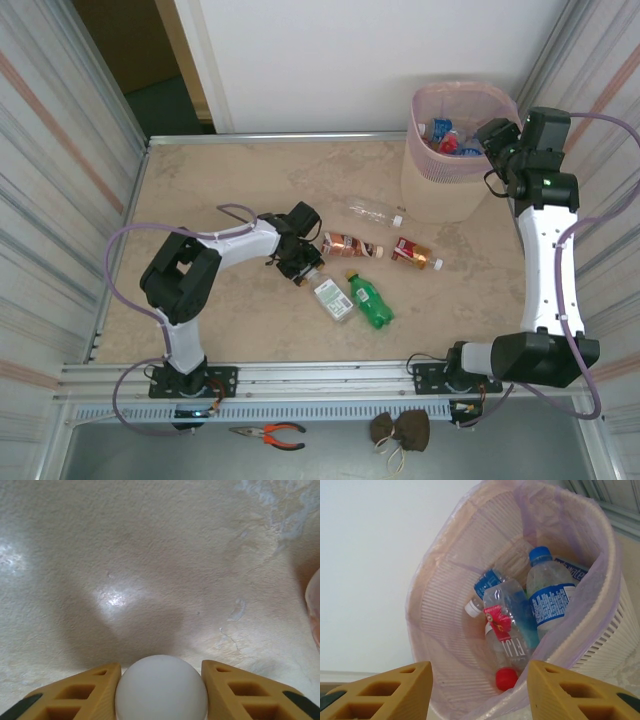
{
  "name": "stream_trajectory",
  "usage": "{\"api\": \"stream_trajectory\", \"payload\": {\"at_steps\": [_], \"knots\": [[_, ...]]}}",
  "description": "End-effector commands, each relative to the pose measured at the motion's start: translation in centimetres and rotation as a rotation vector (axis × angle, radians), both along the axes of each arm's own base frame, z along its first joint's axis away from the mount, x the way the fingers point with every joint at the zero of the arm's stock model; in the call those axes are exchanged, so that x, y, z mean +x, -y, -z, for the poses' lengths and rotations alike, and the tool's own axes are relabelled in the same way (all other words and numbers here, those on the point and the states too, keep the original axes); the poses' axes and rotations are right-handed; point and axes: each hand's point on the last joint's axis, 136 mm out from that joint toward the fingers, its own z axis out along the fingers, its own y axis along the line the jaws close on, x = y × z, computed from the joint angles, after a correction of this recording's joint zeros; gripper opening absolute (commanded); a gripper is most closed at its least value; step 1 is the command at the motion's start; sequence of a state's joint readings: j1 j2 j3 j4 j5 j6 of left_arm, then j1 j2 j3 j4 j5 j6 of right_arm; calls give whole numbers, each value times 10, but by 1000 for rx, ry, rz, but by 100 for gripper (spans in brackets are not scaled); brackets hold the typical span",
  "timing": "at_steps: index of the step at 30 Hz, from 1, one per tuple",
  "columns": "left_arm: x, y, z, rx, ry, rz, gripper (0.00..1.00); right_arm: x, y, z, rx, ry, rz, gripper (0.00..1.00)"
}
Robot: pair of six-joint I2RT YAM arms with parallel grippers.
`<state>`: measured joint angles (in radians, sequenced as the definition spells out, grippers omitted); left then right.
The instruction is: Put the plastic bottles in the bin
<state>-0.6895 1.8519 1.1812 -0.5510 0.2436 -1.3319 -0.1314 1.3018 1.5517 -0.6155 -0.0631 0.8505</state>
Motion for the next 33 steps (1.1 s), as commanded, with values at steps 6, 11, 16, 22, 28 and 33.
{"api": "stream_trajectory", "payload": {"at_steps": [6, 11, 16, 22, 28, 33], "knots": [[3, -25, -30, 22, 86, 16, 36, -15, 2, -16, -45, 36, 0, 50], [12, -43, -67, 24, 232, 78, 34, -15, -17, -28, -59, 116, -121, 50], [32, -44, -128, -40, 526, 221, 33, -20, -57, -50, -60, 268, -348, 53], [41, -34, -223, -119, 954, 440, 26, -45, -114, -77, -86, 453, -676, 59], [19, -16, -312, -306, 1343, 682, 24, -91, -173, -93, -235, 638, -993, 66], [-8, -5, -364, -388, 1566, 869, 23, -140, -215, -98, -359, 788, -1206, 73]]}}
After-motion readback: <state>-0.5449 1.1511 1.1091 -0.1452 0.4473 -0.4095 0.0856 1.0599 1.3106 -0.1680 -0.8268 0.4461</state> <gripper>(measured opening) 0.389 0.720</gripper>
